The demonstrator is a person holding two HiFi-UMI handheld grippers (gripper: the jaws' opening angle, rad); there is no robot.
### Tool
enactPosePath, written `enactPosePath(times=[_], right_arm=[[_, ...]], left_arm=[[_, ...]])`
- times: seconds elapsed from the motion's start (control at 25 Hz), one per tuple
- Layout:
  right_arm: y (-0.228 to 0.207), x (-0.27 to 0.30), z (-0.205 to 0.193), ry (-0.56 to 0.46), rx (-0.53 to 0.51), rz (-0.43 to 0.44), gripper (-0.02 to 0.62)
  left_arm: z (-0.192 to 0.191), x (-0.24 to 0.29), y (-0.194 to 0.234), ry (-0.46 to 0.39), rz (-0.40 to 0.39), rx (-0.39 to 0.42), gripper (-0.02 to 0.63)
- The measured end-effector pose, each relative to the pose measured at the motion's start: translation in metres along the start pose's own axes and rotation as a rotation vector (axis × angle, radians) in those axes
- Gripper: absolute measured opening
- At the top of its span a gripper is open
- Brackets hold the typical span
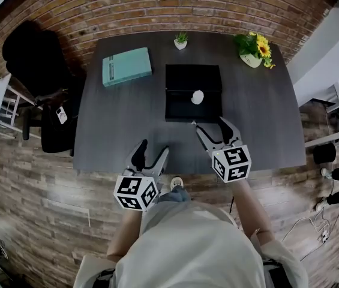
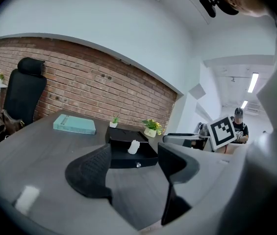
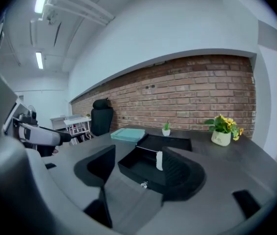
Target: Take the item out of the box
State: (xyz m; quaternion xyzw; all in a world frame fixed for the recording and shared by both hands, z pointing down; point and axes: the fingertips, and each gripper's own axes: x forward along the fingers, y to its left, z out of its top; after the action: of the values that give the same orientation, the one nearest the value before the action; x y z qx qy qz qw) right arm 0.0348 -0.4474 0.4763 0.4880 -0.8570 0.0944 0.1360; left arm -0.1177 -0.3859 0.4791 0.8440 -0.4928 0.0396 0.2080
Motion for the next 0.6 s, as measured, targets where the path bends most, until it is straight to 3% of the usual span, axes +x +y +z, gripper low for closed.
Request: enactPosePath(times=[0.6], right_arm=[[-0.057, 0.129, -0.049, 0.27, 0.007, -0.063, 0.293]], left_arm=[[0.004, 0.061, 0.048, 0.068, -0.02, -0.026, 0.29]])
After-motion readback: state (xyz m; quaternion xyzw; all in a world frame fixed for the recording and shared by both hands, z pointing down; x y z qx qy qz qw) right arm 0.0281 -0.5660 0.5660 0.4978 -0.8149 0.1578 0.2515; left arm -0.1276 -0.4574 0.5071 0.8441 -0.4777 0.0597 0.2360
